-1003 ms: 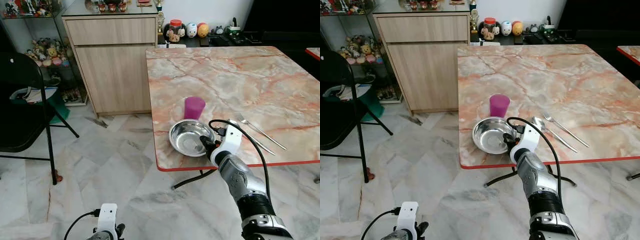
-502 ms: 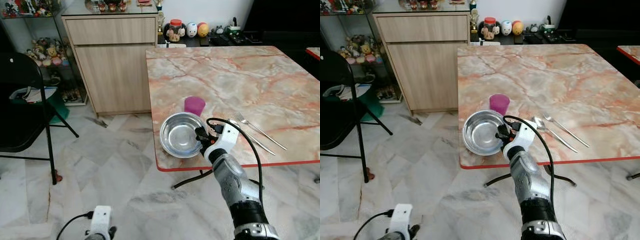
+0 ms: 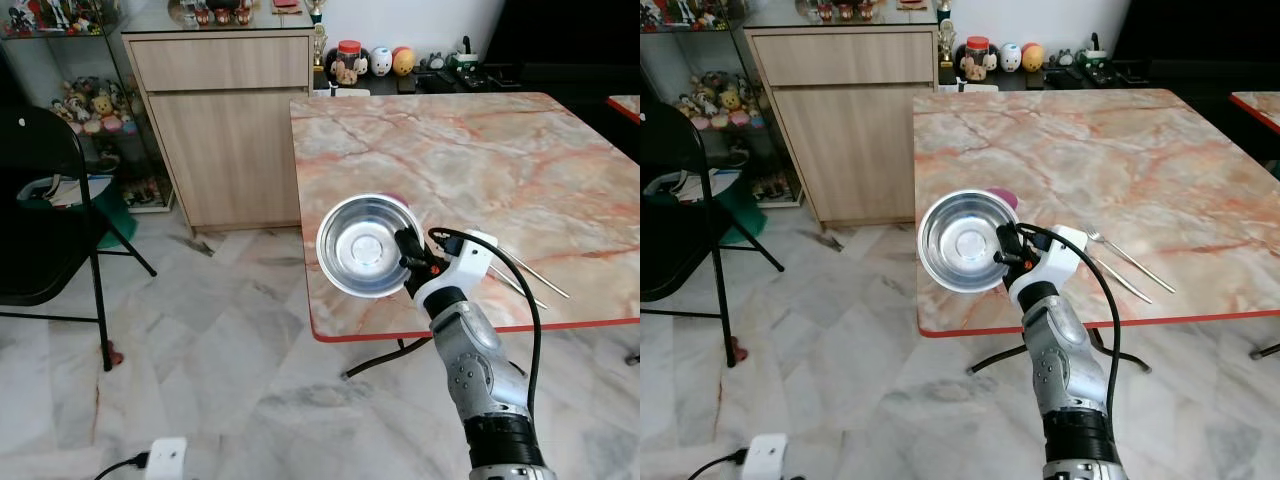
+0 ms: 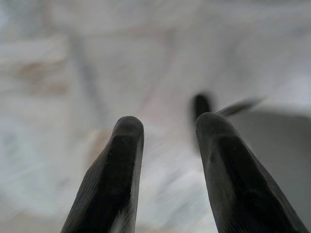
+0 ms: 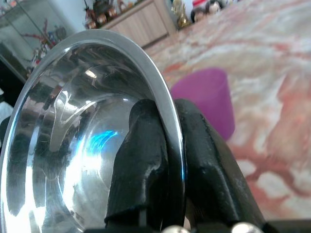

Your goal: Setting the table

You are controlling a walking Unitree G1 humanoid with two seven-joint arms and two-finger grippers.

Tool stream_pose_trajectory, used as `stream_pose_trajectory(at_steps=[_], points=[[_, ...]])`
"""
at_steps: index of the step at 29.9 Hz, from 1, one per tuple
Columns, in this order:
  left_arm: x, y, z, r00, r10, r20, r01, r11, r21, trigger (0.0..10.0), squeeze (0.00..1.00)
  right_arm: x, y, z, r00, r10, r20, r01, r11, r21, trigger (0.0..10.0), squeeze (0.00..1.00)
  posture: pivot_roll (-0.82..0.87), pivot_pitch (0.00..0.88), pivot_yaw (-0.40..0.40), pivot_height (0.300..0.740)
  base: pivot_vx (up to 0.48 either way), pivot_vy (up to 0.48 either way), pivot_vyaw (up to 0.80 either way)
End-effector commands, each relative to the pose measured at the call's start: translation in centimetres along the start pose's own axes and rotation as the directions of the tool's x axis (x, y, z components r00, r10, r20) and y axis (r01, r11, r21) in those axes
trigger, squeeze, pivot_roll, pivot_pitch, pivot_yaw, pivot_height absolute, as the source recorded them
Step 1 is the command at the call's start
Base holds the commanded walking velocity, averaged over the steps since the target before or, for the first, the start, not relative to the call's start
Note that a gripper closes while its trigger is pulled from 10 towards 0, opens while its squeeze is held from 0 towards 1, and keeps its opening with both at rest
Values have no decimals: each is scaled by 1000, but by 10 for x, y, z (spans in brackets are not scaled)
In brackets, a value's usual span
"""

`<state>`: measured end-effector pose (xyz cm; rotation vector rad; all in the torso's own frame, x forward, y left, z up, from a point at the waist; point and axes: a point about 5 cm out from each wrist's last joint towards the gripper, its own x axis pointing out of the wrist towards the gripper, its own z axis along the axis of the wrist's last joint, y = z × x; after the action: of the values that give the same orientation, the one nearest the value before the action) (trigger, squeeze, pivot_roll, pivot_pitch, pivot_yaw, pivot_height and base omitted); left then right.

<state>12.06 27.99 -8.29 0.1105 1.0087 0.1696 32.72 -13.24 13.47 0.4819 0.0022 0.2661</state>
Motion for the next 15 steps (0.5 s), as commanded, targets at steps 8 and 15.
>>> stream_pose_trajectory(at_steps=[8, 15], points=[[-2, 4, 2, 999, -28, 34, 28, 1000, 2, 10000, 0, -9, 0, 11, 998, 34, 56, -32, 999, -35, 10000, 0, 36, 0, -33, 736, 0, 0, 0], [3, -14, 14, 994, -80, 72, 81, 997, -13, 10000, 0, -23, -8, 20, 995, 3, 100, -1, 1000, -21, 10000, 0, 27, 0, -30, 736, 0, 0, 0]])
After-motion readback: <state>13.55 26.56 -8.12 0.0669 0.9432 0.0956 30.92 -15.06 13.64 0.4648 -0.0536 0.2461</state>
